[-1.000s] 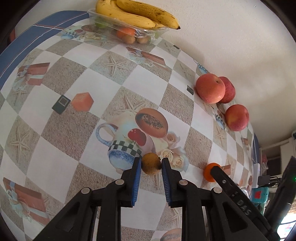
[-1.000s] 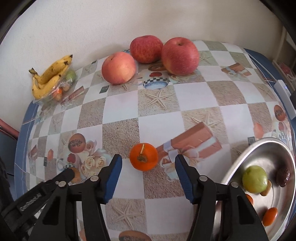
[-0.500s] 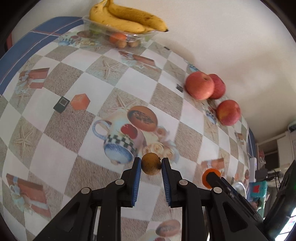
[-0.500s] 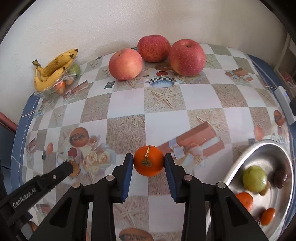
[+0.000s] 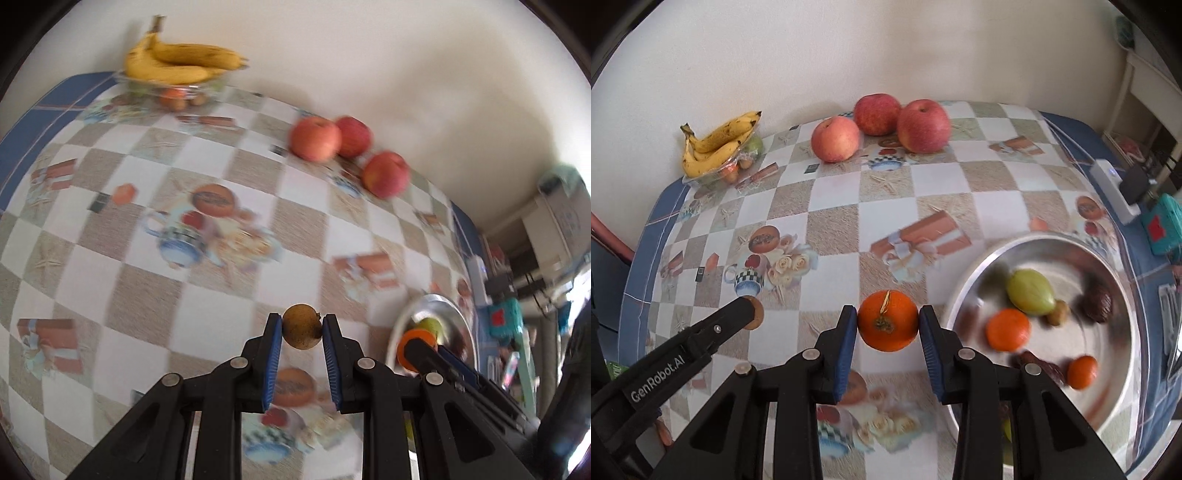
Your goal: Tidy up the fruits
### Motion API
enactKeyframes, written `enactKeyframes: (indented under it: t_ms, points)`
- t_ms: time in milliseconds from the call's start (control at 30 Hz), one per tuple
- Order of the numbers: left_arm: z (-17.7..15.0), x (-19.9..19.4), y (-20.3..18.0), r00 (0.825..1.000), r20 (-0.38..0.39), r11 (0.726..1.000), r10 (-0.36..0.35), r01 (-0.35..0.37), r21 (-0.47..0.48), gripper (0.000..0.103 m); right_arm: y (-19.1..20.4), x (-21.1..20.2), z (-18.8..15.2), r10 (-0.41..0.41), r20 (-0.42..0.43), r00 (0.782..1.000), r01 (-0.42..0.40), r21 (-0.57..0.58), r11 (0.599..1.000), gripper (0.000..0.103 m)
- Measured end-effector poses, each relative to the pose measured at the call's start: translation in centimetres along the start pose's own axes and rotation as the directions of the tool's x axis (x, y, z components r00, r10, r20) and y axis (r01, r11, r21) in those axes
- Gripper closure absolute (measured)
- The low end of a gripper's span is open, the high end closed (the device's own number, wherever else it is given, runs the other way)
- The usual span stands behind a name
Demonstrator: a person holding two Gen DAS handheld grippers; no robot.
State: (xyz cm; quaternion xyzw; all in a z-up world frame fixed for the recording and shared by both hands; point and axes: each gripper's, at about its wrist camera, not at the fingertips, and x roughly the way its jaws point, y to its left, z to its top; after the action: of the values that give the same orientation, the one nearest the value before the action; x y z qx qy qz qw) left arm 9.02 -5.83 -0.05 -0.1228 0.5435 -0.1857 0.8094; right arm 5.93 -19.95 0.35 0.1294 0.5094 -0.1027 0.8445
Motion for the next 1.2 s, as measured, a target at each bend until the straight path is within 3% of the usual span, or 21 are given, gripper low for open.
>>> enactKeyframes:
  t_ms: [367, 533, 667, 700, 733, 800, 833, 867, 933, 1033, 1200]
  points:
    - [-5.1, 3.9, -10.2, 0.985, -0.131, 0.958, -0.112, 0.142, 0.250, 0.078, -11.8, -1.7, -1.9, -0.099, -0.017, 0.995, 0.101, 0.226, 0.969, 0.066]
    - [-5.3, 4.4, -10.2, 0.987, -0.138, 0.954, -0.080, 0.116, 0.277, 0.077, -14.0, -1.1, -2.4, -0.091, -0.053, 0.994, 0.103, 0.277, 0.955, 0.066]
    - [-4.8, 3.9, -8.4, 0.990, -0.127, 0.970, -0.058, 0.086, 0.229, 0.077, -13.8, -1.4, -2.3, -0.088, -0.045, 0.995, 0.097, 0.279, 0.955, 0.064]
    - [-4.6, 3.7, -7.6, 0.993, -0.118, 0.975, -0.029, 0.054, 0.216, 0.069, -13.7, -1.5, -2.3, -0.087, -0.044, 0.995, 0.096, 0.277, 0.956, 0.061]
    - [-4.5, 3.7, -7.0, 0.994, -0.110, 0.978, 0.000, 0.023, 0.208, 0.044, -13.5, -1.5, -2.5, -0.083, -0.045, 0.996, 0.093, 0.273, 0.957, 0.059]
    - [-4.2, 3.2, -5.2, 0.992, -0.075, 0.980, 0.097, -0.082, 0.180, 0.010, -13.2, -1.6, -2.7, -0.077, -0.049, 0.996, 0.088, 0.267, 0.960, 0.059]
    - [-4.2, 3.1, -4.4, 0.989, -0.068, 0.978, 0.131, -0.118, 0.170, 0.002, -13.0, -1.6, -2.9, -0.069, -0.053, 0.996, 0.080, 0.265, 0.961, 0.056]
    - [-4.1, 2.9, -3.6, 0.984, -0.060, 0.974, 0.170, -0.158, 0.162, 0.000, -12.8, -1.6, -3.1, -0.058, -0.056, 0.997, 0.071, 0.266, 0.961, 0.051]
    - [-4.1, 2.2, -2.0, 0.972, -0.039, 0.963, 0.233, -0.225, 0.151, 0.000, -12.2, -1.5, -3.7, -0.035, -0.070, 0.997, 0.052, 0.266, 0.962, 0.027]
    - [-4.4, 0.8, 0.0, 0.956, 0.000, 0.947, 0.295, -0.292, 0.136, 0.000, -11.3, -1.2, -4.6, -0.019, -0.092, 0.996, 0.042, 0.260, 0.965, 0.025]
    - [-5.0, -2.0, 1.8, 0.942, 0.052, 0.934, 0.333, -0.336, 0.122, 0.000, -10.0, -2.0, -6.1, -0.013, -0.100, 0.995, 0.038, 0.246, 0.969, 0.025]
